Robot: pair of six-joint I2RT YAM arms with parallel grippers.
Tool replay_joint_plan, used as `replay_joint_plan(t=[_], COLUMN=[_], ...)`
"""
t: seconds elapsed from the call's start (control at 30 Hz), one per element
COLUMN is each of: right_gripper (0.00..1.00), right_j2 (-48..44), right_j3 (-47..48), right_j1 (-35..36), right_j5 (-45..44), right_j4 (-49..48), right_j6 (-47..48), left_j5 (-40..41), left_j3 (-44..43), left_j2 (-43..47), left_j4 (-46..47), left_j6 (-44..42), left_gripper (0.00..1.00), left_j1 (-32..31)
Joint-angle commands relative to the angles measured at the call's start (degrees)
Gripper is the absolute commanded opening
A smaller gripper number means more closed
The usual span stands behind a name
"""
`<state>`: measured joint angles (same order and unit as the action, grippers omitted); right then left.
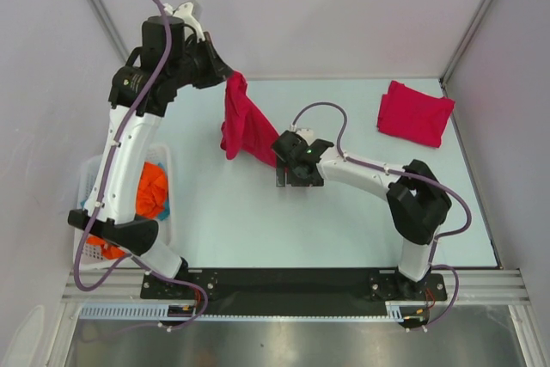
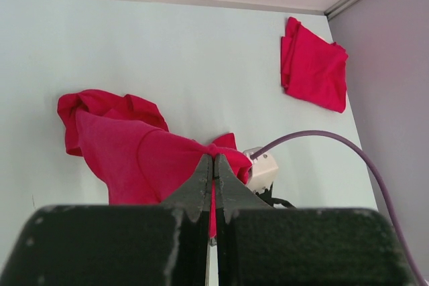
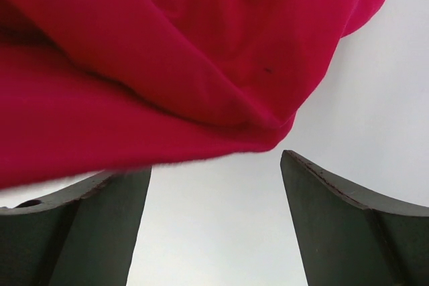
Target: Fold and stack the t-shirts
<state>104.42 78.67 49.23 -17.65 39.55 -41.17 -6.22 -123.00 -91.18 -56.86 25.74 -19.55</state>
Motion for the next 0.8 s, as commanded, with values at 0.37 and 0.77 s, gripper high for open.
replay_joint_plan(t=[0.37,0.77], right_gripper=[0.83,0.19], right_j2=[1.7,3.4], right_j3=[2.1,2.5], right_j1=[-1.3,-1.4], right_j5=[-4.1,-2.8], right_j4=[-1.8,-4.7], right_j6=[3.5,5.4], left_j5=[-0.5,-1.3], left_j3=[4.3,4.3], left_j2=[6.7,8.5], left_j4=[2.3,1.3], left_j6=[-1.8,-2.6], left_gripper=[0.0,0.0], left_j1=[2.2,4.3])
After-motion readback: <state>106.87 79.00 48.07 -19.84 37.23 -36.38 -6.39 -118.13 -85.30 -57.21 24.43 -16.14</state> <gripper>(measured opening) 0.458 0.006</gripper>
